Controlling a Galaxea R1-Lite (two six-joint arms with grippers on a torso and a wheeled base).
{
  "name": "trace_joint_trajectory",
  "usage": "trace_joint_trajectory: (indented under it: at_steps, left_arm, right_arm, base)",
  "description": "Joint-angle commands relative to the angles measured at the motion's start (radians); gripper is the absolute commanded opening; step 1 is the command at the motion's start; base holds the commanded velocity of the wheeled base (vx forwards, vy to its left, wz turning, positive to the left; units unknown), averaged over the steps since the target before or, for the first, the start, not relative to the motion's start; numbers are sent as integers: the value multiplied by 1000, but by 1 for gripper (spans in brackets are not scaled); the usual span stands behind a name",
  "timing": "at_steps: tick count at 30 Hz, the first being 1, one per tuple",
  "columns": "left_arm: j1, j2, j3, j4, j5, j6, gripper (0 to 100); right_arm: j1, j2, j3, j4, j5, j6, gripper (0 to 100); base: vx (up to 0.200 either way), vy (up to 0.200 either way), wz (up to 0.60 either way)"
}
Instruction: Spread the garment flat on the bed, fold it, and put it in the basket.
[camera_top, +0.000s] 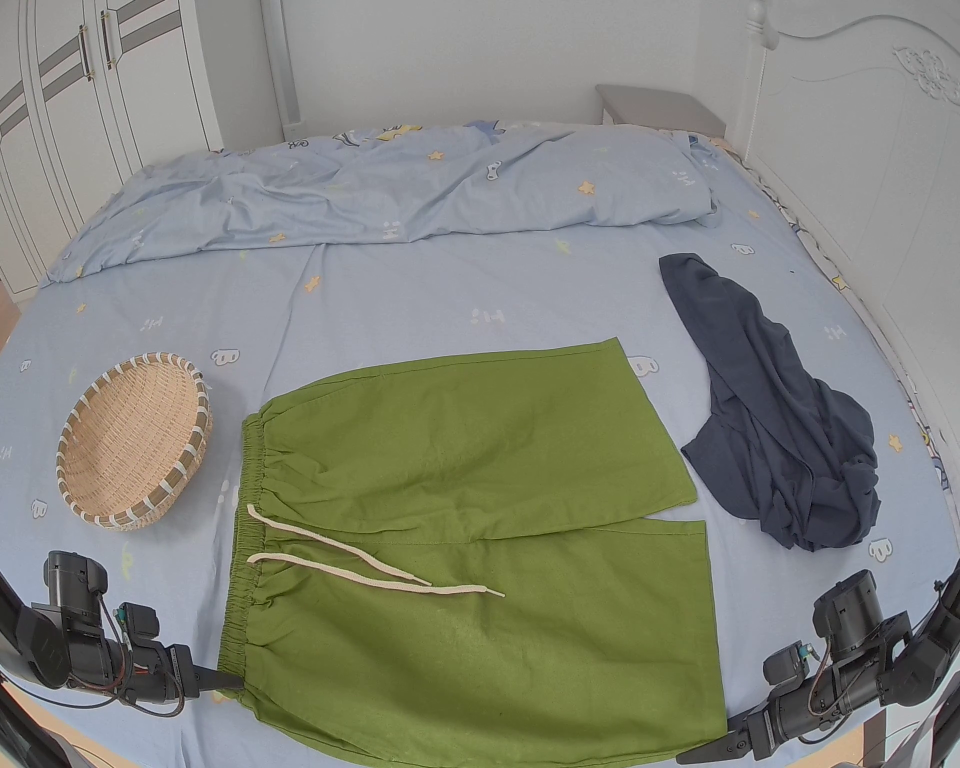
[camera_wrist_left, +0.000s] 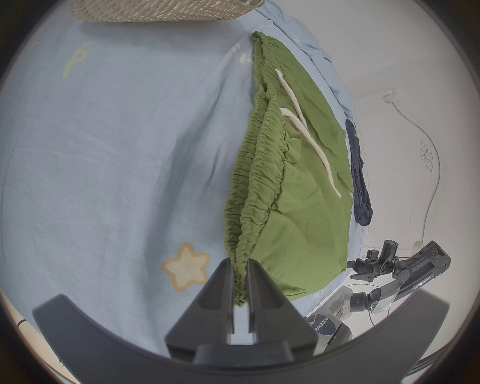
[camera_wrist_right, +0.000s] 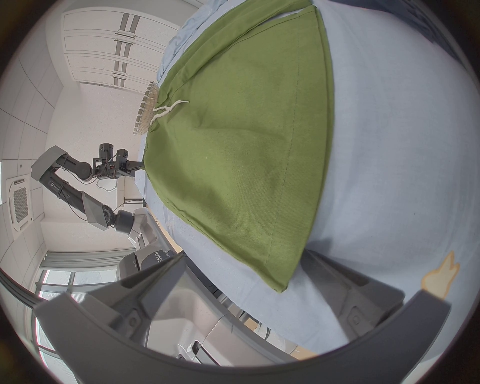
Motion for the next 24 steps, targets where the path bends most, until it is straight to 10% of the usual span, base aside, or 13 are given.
trace_joint_trajectory:
  at_steps: [1,17,24]
  left_arm:
    - [1,0,1,0,0,-1,0]
    - [10,-8,-22,6,-2,-30,0]
    - [-65,-112,-114,34,0,-314,0]
  right_arm:
    - [-7,6,16,-11,2,0,0]
    - [-36,-42,17,-12,6,4,0]
    - [-100,-240,-87,-15,1,139,0]
  base:
    - [0,0,0]
    - [0,0,0]
    - [0,0,0]
